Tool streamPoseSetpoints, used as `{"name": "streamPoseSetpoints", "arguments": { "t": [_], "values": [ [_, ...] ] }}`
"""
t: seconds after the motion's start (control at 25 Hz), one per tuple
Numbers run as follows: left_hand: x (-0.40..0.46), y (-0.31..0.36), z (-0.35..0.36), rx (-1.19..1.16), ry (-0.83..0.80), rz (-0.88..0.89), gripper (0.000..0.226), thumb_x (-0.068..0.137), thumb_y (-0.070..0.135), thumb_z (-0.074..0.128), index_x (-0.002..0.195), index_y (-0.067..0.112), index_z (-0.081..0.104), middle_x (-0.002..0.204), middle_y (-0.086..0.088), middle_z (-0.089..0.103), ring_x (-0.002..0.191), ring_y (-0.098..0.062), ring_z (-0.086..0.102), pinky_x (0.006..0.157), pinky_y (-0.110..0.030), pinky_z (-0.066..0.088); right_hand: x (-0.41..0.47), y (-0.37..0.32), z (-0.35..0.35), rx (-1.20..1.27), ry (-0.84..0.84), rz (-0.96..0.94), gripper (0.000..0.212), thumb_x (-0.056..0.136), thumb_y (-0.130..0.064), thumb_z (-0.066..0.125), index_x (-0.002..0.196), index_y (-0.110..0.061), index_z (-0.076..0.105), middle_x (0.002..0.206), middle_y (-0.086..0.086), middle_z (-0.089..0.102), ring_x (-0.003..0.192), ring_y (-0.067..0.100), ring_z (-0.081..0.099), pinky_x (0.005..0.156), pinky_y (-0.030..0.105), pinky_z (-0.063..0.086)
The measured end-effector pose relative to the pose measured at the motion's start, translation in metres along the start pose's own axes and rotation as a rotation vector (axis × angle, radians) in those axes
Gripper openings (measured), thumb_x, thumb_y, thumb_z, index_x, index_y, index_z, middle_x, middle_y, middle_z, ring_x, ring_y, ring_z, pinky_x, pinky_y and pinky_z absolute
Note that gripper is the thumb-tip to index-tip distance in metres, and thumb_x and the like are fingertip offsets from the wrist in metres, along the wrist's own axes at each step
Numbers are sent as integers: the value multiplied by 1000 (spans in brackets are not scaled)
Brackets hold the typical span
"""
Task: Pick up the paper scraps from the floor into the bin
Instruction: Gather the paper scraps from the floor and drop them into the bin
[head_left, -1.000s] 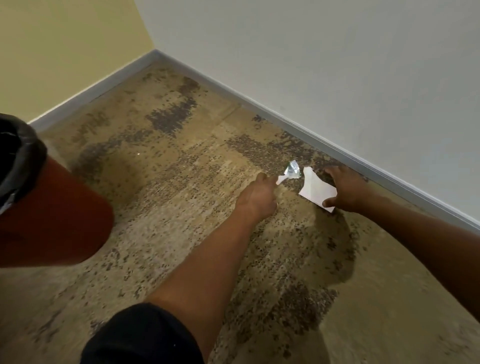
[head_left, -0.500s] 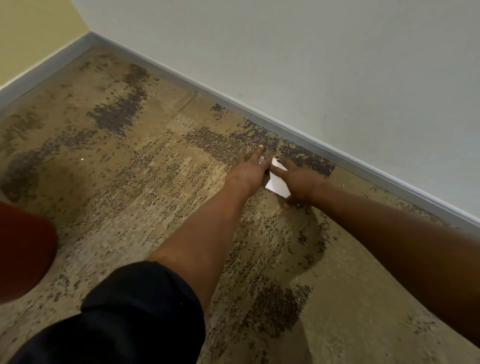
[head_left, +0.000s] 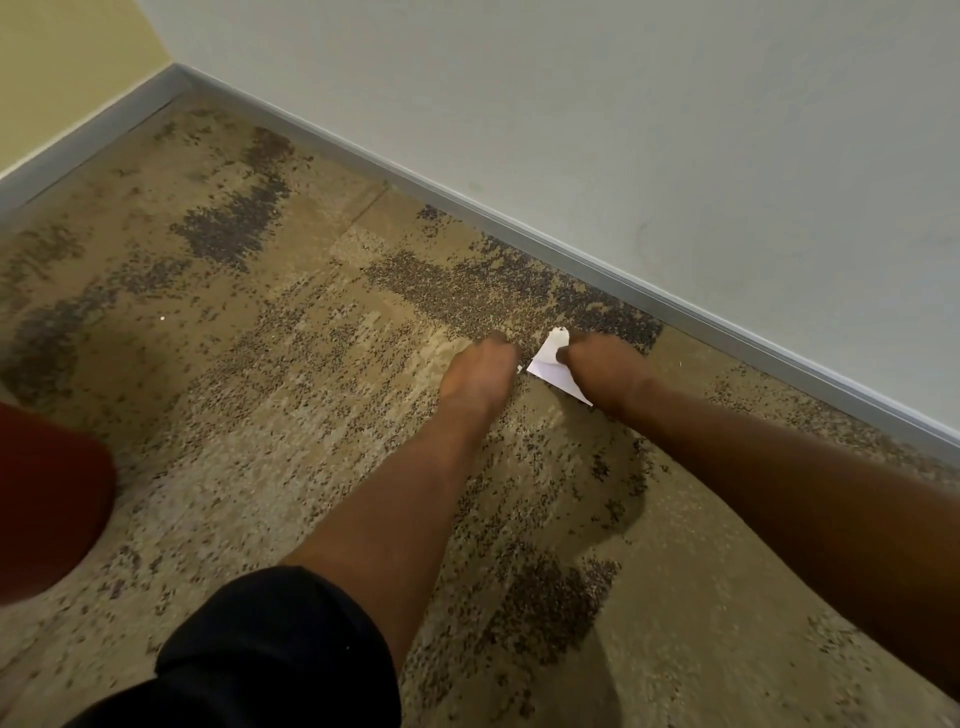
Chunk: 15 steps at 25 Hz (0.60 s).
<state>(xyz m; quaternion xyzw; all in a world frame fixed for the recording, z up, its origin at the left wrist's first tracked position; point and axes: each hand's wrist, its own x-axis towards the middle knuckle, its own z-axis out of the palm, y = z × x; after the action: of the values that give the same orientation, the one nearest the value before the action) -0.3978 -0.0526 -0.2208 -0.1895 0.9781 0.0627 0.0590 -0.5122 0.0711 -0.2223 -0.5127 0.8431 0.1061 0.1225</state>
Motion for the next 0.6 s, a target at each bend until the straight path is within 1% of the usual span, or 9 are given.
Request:
{"name": "streamPoseSetpoints", "arguments": {
  "t": [0.08,0.16,0.2,0.28,0.36,0.4,0.44,0.52,0.6],
  "values": [
    [-8,3,3,-50,5,-26,25,91,-6,61,114,5,65,107,-14,63,85,-25,63,73,-34,57,-3,-1,-1,-6,2,9,32,86,-4,54,117,-10,63,112,16,63,100,34,63,81,39,51],
    [-14,3,7,-122,10,-79,19,92,-5,56,103,7,65,101,-12,64,80,-24,60,65,-34,50,-7,0,1,68,37,49,35,88,-3,50,118,-10,65,111,18,64,99,35,63,80,38,51],
    [-17,2,8,-159,25,-103,19,92,-5,55,102,6,66,100,-11,65,80,-25,62,65,-34,50,-9,-1,3,124,58,74,37,88,-3,49,120,-12,65,111,19,64,98,35,64,81,37,51],
    [-22,-2,9,-268,69,-163,20,92,-2,57,102,10,70,97,-8,68,79,-24,64,67,-35,54,-12,-6,6,224,100,103,39,88,-6,50,122,-15,65,112,19,66,96,34,64,79,35,53],
    [-28,-10,5,-383,109,-213,20,94,3,59,100,15,73,92,-3,70,72,-19,62,60,-30,50,-15,-19,4,294,139,104,35,89,-11,53,122,-15,65,109,18,69,92,32,65,73,31,49],
    [-32,-16,1,-428,128,-223,20,94,5,60,98,17,75,89,0,69,70,-17,61,57,-28,46,-15,-27,-1,322,171,83,33,90,-13,54,121,-13,66,108,17,70,91,31,65,71,31,47],
    [-36,-23,-4,-466,147,-234,18,93,6,62,95,18,76,87,1,68,69,-16,61,56,-29,45,-15,-36,-7,350,209,52,31,91,-15,55,120,-13,66,108,16,70,91,31,64,72,32,47],
    [-45,-41,-13,-521,202,-255,15,91,9,65,92,19,76,86,-1,70,70,-19,64,59,-32,51,-12,-53,-21,408,279,-13,26,90,-16,57,113,-13,69,104,13,71,88,30,65,71,35,49],
    [-55,-62,-23,-562,262,-273,12,87,12,69,94,18,77,85,-2,72,72,-19,65,62,-33,54,-5,-74,-37,472,339,-84,21,90,-17,58,105,-17,73,95,10,72,79,25,63,65,35,50]
  ]
}}
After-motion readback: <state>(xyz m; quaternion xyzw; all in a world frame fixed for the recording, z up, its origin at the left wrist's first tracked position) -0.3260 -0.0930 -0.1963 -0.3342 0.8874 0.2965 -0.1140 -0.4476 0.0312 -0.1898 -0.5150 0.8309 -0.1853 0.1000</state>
